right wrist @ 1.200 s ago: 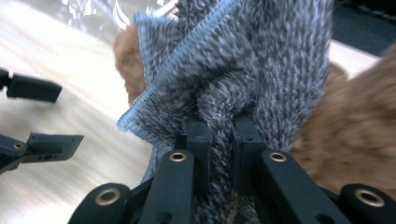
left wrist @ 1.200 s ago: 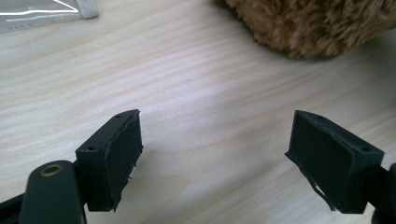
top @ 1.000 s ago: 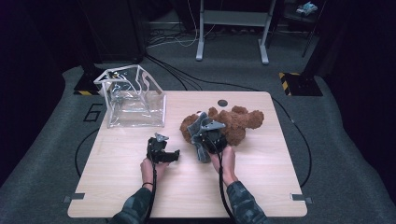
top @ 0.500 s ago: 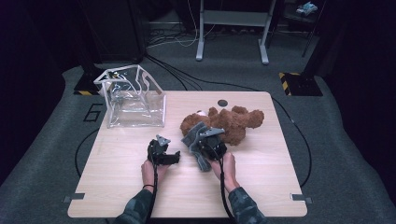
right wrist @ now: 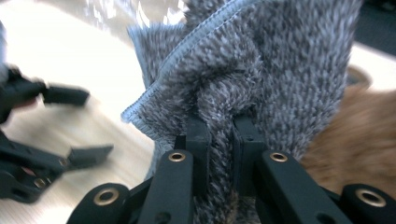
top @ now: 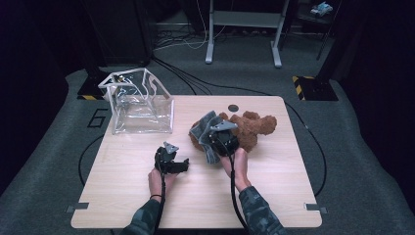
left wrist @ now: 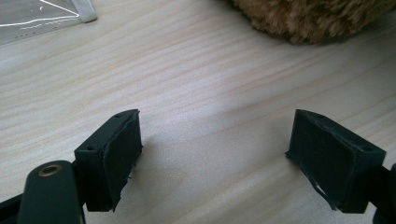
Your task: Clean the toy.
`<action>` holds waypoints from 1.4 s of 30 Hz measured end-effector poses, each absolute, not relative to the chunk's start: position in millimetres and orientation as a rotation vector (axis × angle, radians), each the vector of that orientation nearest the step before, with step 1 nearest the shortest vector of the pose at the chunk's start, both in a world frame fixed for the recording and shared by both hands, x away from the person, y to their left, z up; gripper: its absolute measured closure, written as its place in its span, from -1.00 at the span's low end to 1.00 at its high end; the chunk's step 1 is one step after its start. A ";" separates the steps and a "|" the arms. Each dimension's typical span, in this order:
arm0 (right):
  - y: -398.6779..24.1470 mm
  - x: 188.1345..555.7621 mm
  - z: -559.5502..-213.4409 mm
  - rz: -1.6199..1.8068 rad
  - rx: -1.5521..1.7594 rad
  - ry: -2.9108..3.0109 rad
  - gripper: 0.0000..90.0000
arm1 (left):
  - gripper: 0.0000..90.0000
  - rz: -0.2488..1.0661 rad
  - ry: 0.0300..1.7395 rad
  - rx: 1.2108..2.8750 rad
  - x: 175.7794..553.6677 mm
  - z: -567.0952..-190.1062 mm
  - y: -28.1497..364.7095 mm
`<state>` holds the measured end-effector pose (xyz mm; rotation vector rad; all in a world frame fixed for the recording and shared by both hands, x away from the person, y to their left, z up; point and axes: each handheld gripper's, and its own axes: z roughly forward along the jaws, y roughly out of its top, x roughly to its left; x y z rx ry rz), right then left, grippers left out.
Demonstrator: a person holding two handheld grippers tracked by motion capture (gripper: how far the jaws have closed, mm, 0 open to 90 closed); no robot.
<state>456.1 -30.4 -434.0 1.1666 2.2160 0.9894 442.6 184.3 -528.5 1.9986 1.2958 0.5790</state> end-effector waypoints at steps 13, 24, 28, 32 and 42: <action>-20.9 451.4 -483.0 0.870 1.215 2.407 0.78 | -0.63 0.582 1.301 1.990 442.2 -528.8 183.4; -44.8 441.4 -429.1 0.943 1.176 2.256 0.77 | -0.63 0.585 1.294 1.992 442.2 -528.9 182.9; -44.2 448.9 -422.4 0.876 1.199 2.237 0.76 | -0.63 0.585 1.293 1.992 442.2 -528.9 183.0; -44.5 452.3 -423.8 0.845 1.205 2.211 0.76 | -0.63 0.586 1.292 1.993 442.1 -528.9 182.9; -79.3 457.1 -400.9 0.853 1.275 2.080 0.76 | -0.63 0.585 1.291 1.993 442.1 -528.9 182.8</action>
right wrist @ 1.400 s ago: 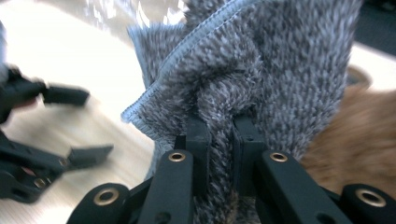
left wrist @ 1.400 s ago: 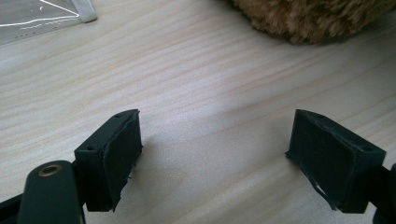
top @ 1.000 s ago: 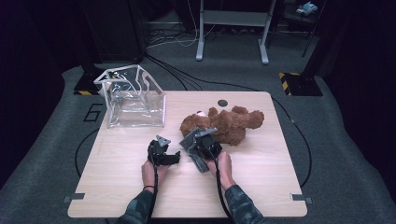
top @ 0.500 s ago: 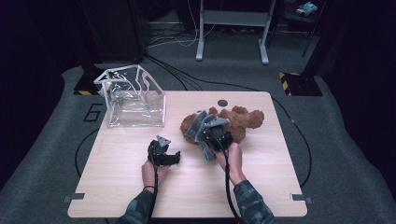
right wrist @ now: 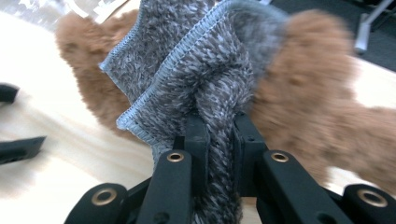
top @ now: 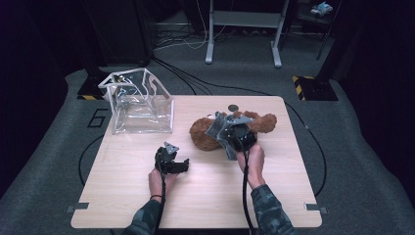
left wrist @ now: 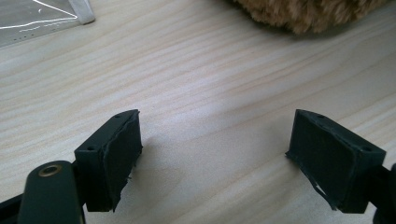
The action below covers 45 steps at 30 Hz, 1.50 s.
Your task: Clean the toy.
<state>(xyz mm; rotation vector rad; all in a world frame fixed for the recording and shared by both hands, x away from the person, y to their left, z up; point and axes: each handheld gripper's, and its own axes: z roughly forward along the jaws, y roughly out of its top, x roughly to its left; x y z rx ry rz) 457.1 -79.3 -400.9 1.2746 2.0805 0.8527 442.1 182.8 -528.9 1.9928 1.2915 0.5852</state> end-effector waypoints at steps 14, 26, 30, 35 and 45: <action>-78.5 445.3 -375.7 0.967 1.214 2.079 0.75 | -0.63 0.585 1.280 2.005 442.1 -528.6 183.1; -52.5 462.5 -411.3 0.885 1.241 2.179 0.75 | -0.63 0.584 1.281 2.003 441.9 -528.6 182.8; -76.0 462.5 -398.4 0.916 1.271 2.088 0.75 | -0.63 0.583 1.281 2.003 441.9 -528.7 182.8; -107.4 456.1 -384.1 0.971 1.302 2.014 0.75 | -0.63 0.585 1.283 1.997 442.0 -528.9 182.5; -118.3 423.3 -422.6 0.951 1.318 2.148 0.74 | -0.63 0.584 1.284 1.996 442.0 -528.9 182.5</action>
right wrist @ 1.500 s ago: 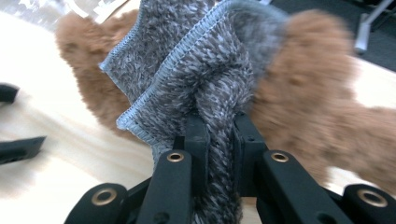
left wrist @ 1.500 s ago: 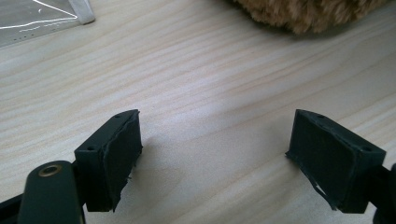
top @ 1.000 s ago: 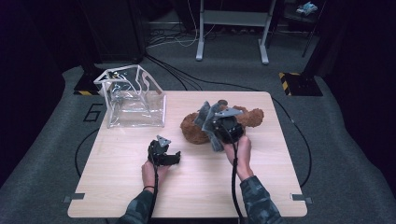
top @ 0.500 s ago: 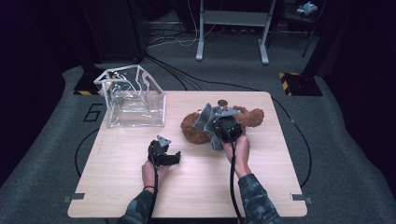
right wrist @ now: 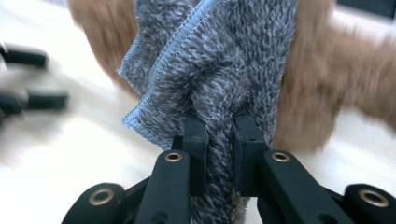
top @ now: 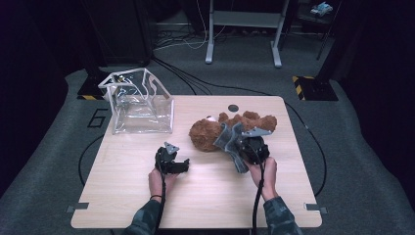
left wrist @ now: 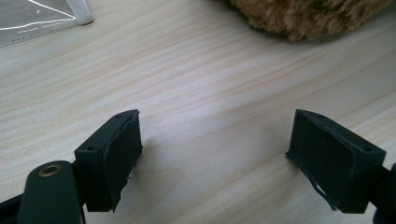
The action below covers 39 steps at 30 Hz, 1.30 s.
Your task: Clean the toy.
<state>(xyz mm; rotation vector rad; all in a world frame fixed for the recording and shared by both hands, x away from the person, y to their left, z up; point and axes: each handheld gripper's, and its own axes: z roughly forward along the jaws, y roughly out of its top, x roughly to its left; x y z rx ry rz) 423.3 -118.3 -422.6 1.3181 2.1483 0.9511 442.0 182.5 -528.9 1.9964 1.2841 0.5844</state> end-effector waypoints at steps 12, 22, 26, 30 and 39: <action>-207.2 418.6 -457.1 0.733 1.596 2.005 0.73 | -0.63 0.584 1.284 1.996 442.1 -528.9 182.4; -252.2 435.8 -468.5 0.529 1.775 1.903 0.30 | -0.63 0.584 1.282 1.997 442.1 -528.9 182.4; -254.0 435.7 -466.2 0.600 1.797 1.900 -0.33 | -0.63 0.583 1.282 1.997 442.2 -528.9 182.4; -250.0 431.4 -459.5 0.675 1.775 1.908 -0.65 | -0.63 0.582 1.280 1.997 442.2 -528.9 182.3; -235.7 430.4 -447.9 0.814 1.656 2.029 -0.87 | -0.64 0.573 1.274 2.008 443.1 -528.7 183.3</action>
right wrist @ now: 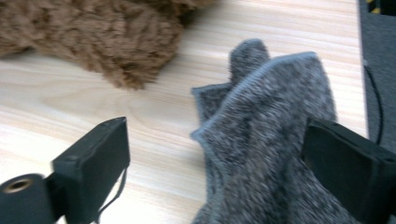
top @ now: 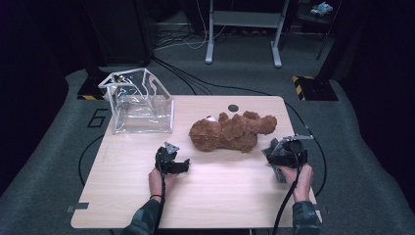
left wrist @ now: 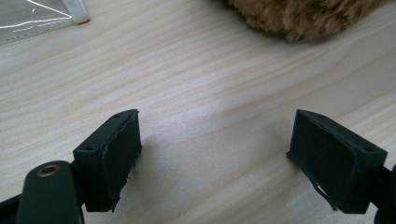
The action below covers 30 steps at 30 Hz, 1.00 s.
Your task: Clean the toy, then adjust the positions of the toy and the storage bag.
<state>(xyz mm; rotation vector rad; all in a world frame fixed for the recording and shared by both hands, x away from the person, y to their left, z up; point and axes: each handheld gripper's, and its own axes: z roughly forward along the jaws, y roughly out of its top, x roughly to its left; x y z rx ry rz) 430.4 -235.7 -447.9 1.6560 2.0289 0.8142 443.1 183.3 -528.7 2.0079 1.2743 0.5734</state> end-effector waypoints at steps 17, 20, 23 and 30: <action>-231.1 440.9 -435.5 0.926 1.573 2.092 -1.00 | -0.78 0.452 1.271 2.016 451.7 -510.2 190.0; -229.3 447.2 -434.1 0.927 1.564 2.101 -1.00 | -0.77 0.419 1.246 1.978 456.7 -497.0 188.9; -226.0 452.6 -432.4 0.923 1.554 2.119 -1.00 | -0.76 0.403 1.226 1.941 461.3 -485.1 182.9; -221.1 468.3 -424.2 0.920 1.537 2.140 -1.00 | -0.75 0.378 1.148 1.939 476.7 -459.7 166.5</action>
